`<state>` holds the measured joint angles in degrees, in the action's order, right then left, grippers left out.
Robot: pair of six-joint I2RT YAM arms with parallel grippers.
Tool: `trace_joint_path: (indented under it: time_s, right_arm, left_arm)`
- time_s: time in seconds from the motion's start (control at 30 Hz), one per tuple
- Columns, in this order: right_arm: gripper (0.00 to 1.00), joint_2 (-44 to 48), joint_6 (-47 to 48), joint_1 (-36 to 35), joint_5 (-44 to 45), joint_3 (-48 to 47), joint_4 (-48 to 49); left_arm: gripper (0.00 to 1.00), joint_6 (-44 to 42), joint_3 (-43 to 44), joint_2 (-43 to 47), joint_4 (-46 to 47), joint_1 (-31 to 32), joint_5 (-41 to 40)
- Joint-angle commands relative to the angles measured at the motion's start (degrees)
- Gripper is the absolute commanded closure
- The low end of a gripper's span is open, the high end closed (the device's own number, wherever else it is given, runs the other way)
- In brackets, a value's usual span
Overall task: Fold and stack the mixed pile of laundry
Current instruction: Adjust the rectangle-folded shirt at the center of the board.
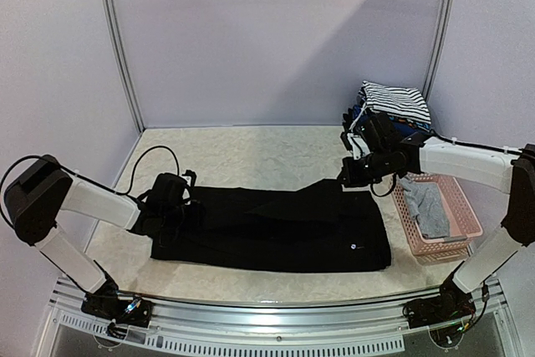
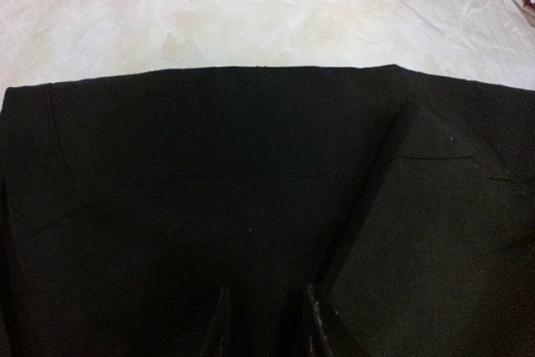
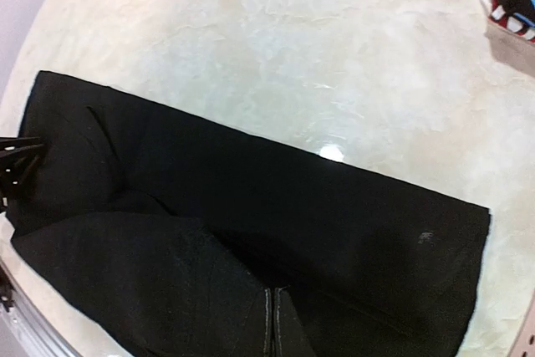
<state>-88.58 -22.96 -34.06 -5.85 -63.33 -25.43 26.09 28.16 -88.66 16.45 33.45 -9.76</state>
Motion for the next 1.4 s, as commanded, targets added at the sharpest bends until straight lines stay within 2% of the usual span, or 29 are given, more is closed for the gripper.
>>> trace_joint_path:
  time_s: [0.0, 0.33, 0.57, 0.77, 1.2, 1.37]
  right_arm:
    - [1.00, -0.6, 3.7, -0.1, 8.4, -3.8, -5.3]
    - [0.99, -2.6, 7.2, -0.2, 14.7, -12.1, -14.8]
    - [0.99, -8.0, 5.6, -0.2, 16.1, -10.4, -17.1]
    - [0.94, -12.0, 4.8, -0.2, 17.0, -12.7, -20.4]
    - [0.91, -22.2, 3.4, -0.1, 19.9, -12.8, -12.2]
    - [0.89, -26.9, 2.5, 0.3, 22.9, -14.3, -12.2]
  left_arm:
    - [0.70, 0.2, -1.2, -1.6, 3.9, -1.0, 1.5]
    - [0.71, 0.3, -0.8, -5.5, 6.4, -1.4, 3.4]
    - [0.71, 0.6, -0.6, -7.5, 7.7, -1.5, 4.6]
    - [0.72, 0.7, -0.4, -8.2, 7.9, -1.6, 4.7]
    - [0.72, 1.5, -1.0, -7.7, 8.6, -1.6, 5.5]
    - [0.72, 1.6, -1.0, -6.8, 8.1, -1.6, 5.4]
